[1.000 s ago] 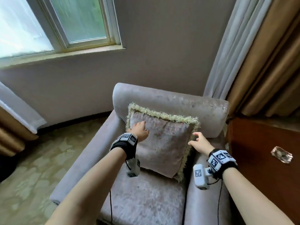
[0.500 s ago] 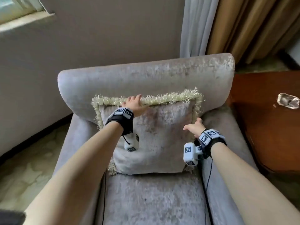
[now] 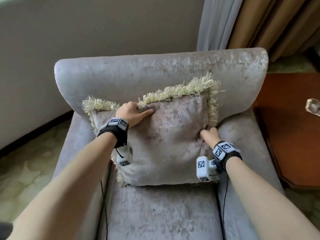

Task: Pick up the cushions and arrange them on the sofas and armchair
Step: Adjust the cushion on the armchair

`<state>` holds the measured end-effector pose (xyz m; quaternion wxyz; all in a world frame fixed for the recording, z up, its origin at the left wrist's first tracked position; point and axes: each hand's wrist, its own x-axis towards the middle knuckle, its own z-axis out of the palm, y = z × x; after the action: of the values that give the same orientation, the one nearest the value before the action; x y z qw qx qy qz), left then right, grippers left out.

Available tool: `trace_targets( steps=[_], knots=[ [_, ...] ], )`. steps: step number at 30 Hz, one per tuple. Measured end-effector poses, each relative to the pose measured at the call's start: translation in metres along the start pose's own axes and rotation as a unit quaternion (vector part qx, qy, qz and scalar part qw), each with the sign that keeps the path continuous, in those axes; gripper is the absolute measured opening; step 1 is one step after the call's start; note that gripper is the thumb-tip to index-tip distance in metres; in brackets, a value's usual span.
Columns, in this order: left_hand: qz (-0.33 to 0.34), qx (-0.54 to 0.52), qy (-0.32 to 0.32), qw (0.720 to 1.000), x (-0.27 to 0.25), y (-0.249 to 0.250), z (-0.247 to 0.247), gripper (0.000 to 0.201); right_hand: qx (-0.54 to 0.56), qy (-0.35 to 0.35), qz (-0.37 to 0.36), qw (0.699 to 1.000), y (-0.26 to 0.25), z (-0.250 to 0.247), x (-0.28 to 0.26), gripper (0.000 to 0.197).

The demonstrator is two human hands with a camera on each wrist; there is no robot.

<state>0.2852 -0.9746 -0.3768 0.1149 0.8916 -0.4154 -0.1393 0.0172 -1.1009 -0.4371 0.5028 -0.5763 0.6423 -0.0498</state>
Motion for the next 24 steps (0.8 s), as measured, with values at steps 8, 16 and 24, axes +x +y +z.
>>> trace_targets(
  steps=[8, 16, 24],
  knots=[
    [-0.137, -0.21, 0.029, 0.968, -0.022, -0.046, -0.04, 0.063, -0.115, 0.015, -0.157, 0.981, -0.151, -0.034, -0.05, 0.013],
    [-0.162, -0.204, 0.01, 0.965, -0.011, -0.075, 0.023, 0.057, -0.216, -0.003, -0.127, 0.968, -0.131, 0.005, -0.01, 0.011],
    [-0.193, -0.109, 0.014, 0.975, 0.007, -0.062, 0.018, 0.053, -0.292, -0.029, -0.103, 0.95, -0.136, 0.001, 0.007, 0.061]
  ],
)
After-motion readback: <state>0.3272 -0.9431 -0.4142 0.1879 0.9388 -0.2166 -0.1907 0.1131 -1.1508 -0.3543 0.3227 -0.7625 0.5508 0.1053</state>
